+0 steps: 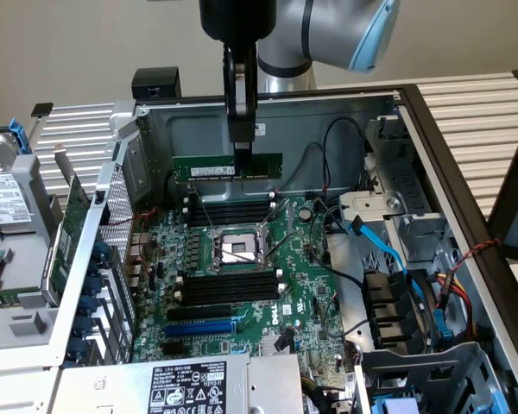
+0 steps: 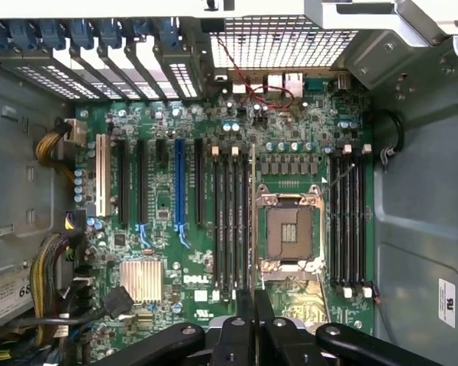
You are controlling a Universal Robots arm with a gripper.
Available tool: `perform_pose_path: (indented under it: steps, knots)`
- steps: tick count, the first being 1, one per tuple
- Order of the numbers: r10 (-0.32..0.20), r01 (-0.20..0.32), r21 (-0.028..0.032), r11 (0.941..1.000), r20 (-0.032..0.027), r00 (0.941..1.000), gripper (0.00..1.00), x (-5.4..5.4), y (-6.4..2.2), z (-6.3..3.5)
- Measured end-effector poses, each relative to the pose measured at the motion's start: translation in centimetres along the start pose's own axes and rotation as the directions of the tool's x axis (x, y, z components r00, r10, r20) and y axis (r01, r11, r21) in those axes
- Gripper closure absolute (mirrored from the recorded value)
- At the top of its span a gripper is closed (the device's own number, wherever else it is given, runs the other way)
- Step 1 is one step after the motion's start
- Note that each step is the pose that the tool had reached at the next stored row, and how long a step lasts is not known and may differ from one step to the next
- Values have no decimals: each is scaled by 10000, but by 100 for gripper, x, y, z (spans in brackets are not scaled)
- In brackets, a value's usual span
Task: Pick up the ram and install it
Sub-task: 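Insert the ram into the slot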
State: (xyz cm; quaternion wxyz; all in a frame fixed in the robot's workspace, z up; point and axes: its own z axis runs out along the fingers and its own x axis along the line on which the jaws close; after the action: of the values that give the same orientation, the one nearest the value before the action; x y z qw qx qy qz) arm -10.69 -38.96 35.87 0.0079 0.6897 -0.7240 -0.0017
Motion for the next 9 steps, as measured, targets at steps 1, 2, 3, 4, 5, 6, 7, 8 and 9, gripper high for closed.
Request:
perform_pose_path:
  steps: [1, 2, 3, 4, 5, 6, 7, 8, 9]
  knots:
    - [-2, 2, 0, 10000, -4, 10000, 87, 0, 1, 0]
    - [-4, 4, -1, 10000, -7, 10000, 87, 0, 2, 1]
    - [-11, 11, 2, 10000, -5, 10000, 87, 0, 2, 6]
    - [-21, 21, 3, 10000, -3, 10000, 87, 0, 3, 18]
    - [-28, 28, 2, 10000, -5, 10000, 87, 0, 3, 34]
    - [-30, 30, 2, 10000, -6, 10000, 87, -1, 3, 51]
    - [-31, 31, 1, 10000, -6, 10000, 87, -2, 4, 69]
    - [-33, 33, 1, 10000, -8, 10000, 87, -3, 4, 87]
    - [-35, 35, 2, 10000, -8, 10000, 87, -5, 6, 106]
